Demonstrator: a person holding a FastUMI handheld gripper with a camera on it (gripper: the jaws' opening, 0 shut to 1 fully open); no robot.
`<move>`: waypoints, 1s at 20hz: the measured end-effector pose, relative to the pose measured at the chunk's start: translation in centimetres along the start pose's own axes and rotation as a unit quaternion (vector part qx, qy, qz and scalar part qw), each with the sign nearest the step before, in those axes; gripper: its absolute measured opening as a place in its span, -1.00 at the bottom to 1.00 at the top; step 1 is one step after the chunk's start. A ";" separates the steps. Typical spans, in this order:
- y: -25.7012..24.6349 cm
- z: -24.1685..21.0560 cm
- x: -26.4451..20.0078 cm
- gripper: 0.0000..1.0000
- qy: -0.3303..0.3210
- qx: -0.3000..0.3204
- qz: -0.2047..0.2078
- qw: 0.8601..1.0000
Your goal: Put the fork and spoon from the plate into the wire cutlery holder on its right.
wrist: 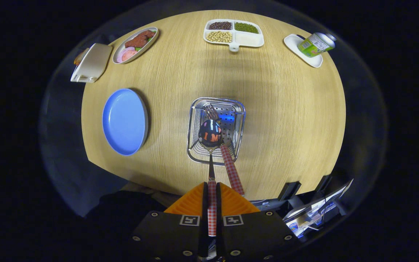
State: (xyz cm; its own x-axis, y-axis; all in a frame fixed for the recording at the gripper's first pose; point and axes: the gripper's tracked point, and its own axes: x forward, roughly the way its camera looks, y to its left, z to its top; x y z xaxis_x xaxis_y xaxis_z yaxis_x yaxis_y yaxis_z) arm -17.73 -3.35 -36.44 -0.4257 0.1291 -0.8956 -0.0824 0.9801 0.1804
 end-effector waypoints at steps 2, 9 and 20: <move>0.2 0.5 0.2 -0.82 0.008 0.016 0.004 1.000; 0.2 2.8 0.2 -0.75 -0.006 0.073 0.015 0.997; 0.3 4.6 -4.9 -0.46 -0.178 0.126 0.033 0.975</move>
State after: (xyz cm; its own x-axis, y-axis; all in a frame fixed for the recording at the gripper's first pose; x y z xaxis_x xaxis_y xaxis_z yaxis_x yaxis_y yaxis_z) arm -11.54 -3.02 -33.83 -0.0795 0.1940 -0.9778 0.1778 0.9679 0.1776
